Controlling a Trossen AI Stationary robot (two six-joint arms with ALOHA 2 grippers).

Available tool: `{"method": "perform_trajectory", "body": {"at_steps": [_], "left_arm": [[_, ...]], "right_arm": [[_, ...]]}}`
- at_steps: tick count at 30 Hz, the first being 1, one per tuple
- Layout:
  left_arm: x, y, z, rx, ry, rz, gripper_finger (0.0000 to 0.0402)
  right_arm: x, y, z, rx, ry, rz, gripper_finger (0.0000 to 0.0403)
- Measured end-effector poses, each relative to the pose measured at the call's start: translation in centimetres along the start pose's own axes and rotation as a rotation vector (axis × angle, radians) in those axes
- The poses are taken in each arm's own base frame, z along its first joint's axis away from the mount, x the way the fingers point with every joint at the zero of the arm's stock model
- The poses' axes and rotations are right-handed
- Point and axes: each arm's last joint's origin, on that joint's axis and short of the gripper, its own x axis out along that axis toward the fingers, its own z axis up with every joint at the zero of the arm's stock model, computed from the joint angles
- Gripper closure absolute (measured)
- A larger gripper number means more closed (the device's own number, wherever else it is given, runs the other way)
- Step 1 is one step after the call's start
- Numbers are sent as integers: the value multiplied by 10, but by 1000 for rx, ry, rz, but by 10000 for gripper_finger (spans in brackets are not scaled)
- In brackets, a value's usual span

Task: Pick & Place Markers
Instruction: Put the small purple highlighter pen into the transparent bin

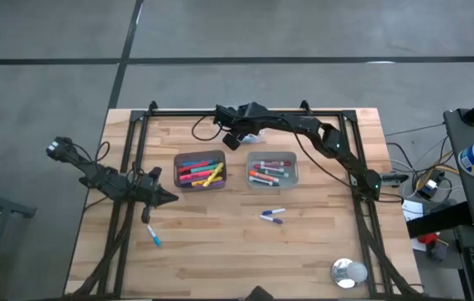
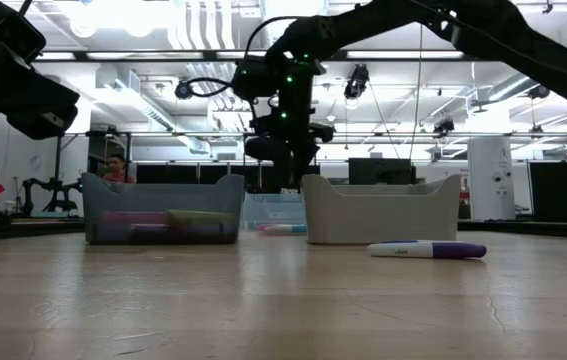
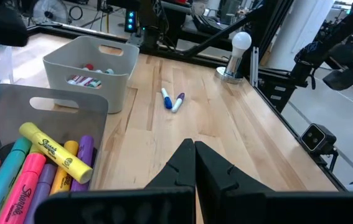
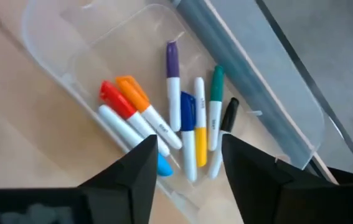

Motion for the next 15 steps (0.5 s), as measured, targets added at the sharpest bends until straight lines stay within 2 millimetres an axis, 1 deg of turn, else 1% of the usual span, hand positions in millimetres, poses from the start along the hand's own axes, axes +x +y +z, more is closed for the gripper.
{"method": "perform_trajectory", "body": {"at_steps": [3, 7, 12, 15], "left_arm": [[0, 0, 0, 0, 0, 0, 401], [0, 0, 0, -1, 0, 0, 401], [0, 0, 0, -1, 0, 0, 401], [0, 0, 0, -1, 0, 0, 401]], "right_arm": [[-5, 1, -2, -9, 5, 1, 222], [-22, 6, -10, -57, 30, 4, 219], [-50, 29, -30, -200, 78, 15, 225], [-75, 43, -44, -269, 80, 25, 229]]}}
